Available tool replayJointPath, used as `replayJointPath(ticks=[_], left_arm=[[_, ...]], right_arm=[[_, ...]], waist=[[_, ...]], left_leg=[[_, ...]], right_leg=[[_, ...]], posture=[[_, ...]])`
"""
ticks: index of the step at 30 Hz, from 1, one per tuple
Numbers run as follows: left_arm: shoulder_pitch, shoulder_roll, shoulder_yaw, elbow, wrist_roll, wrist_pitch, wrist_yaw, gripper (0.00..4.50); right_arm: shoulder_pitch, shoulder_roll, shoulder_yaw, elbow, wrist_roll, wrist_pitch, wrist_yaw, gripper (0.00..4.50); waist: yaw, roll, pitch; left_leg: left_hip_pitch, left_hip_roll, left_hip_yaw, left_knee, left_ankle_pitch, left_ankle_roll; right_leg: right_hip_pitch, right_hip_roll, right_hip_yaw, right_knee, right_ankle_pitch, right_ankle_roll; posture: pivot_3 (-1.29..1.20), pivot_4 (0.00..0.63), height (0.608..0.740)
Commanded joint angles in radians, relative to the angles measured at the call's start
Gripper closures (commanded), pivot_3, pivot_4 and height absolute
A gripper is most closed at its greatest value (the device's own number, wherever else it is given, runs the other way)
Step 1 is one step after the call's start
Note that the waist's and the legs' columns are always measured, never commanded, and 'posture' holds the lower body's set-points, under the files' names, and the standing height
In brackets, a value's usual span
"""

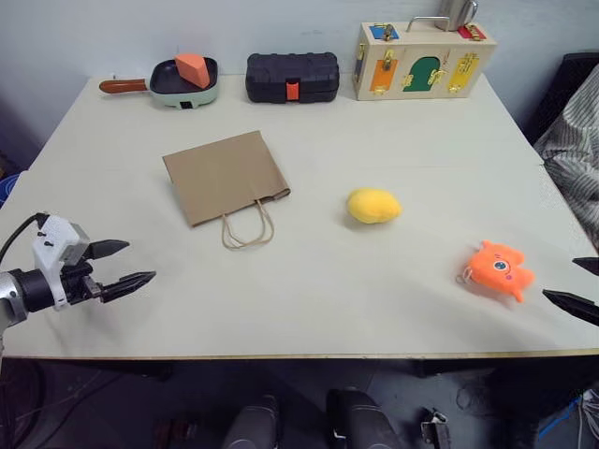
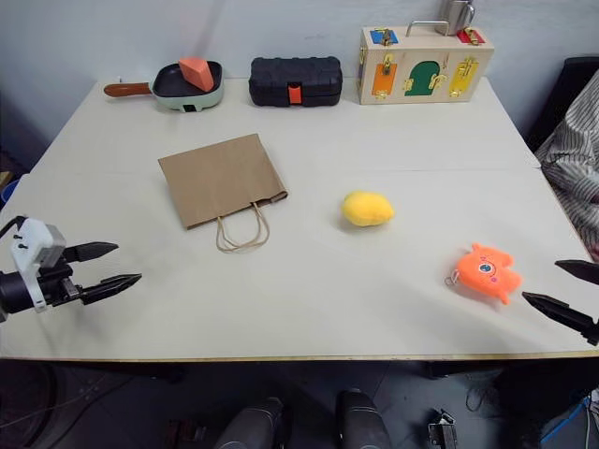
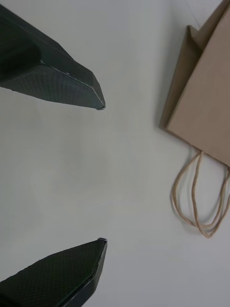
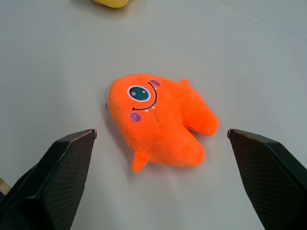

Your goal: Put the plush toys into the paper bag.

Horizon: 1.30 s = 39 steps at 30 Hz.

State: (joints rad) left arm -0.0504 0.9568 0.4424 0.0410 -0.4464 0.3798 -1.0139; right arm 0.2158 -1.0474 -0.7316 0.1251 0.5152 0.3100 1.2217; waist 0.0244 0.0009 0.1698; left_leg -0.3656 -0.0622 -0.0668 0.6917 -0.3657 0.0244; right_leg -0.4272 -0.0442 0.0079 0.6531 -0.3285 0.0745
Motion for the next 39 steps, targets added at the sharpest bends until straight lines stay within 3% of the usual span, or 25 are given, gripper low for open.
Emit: replayJointPath(ticks=[1,13,17,23,30,33,39], left_arm=[[0.002,0.011,0.036,-0.023,-0.003,-0.001,0.014,0.01],[-0.039,0.023,-0.001,-0.005,0.021,-0.005,0.006,0.01],[-0.084,0.043,-0.069,0.02,0.058,-0.053,-0.039,0.01],[-0.339,0.043,-0.269,0.166,0.15,-0.172,-0.156,0.01],[-0.716,-0.058,-0.528,0.54,0.398,-0.538,-0.223,0.01],[-0.854,-0.13,-0.595,0.718,0.481,-0.659,-0.207,0.01],[-0.97,-0.222,-0.647,0.915,0.551,-0.807,-0.189,0.01]], right_arm=[[-0.002,-0.01,-0.046,-0.02,0.006,0.012,-0.008,0.0],[0.0,0.018,-0.046,-0.088,0.011,0.044,-0.051,0.0],[0.004,0.025,-0.054,-0.136,0.021,0.065,-0.065,0.0],[0.008,0.029,-0.048,-0.375,0.13,0.2,-0.075,0.0],[-0.083,0.057,0.091,-0.771,0.348,0.348,-0.23,0.0],[-0.144,0.08,0.167,-0.868,0.413,0.369,-0.317,0.0],[-0.223,0.103,0.265,-0.942,0.476,0.385,-0.433,0.0]], waist=[[0.0,0.0,0.0],[-0.001,0.0,0.0],[0.002,0.0,0.0],[0.001,0.0,0.0],[-0.001,0.0,0.0],[0.001,-0.002,0.001],[0.002,-0.003,0.001]], left_leg=[[0.0,0.0,0.0,0.0,0.0,0.0],[0.0,0.0,0.0,0.0,0.0,0.0],[0.0,0.0,0.0,0.0,0.0,0.0],[0.0,0.0,0.0,0.0,0.0,0.0],[-0.003,0.0,0.0,0.004,0.0,0.0],[-0.004,0.0,-0.001,0.006,0.0,0.0],[-0.006,-0.001,-0.001,0.007,0.0,0.0]], right_leg=[[0.0,0.0,0.0,0.0,0.0,0.0],[0.0,0.0,0.0,0.0,0.0,0.0],[0.0,0.0,0.0,0.0,0.0,0.0],[0.0,0.0,0.0,0.001,0.0,0.0],[-0.002,0.001,-0.002,0.006,0.0,0.0],[-0.003,0.001,-0.003,0.006,0.0,0.0],[-0.003,0.0,-0.003,0.006,0.0,0.001]], posture=[[0.0,0.15,0.74],[0.0,0.15,0.74],[0.0,0.15,0.74],[0.0,0.15,0.74],[0.0,0.15,0.74],[0.0,0.15,0.74],[0.0,0.15,0.74]])
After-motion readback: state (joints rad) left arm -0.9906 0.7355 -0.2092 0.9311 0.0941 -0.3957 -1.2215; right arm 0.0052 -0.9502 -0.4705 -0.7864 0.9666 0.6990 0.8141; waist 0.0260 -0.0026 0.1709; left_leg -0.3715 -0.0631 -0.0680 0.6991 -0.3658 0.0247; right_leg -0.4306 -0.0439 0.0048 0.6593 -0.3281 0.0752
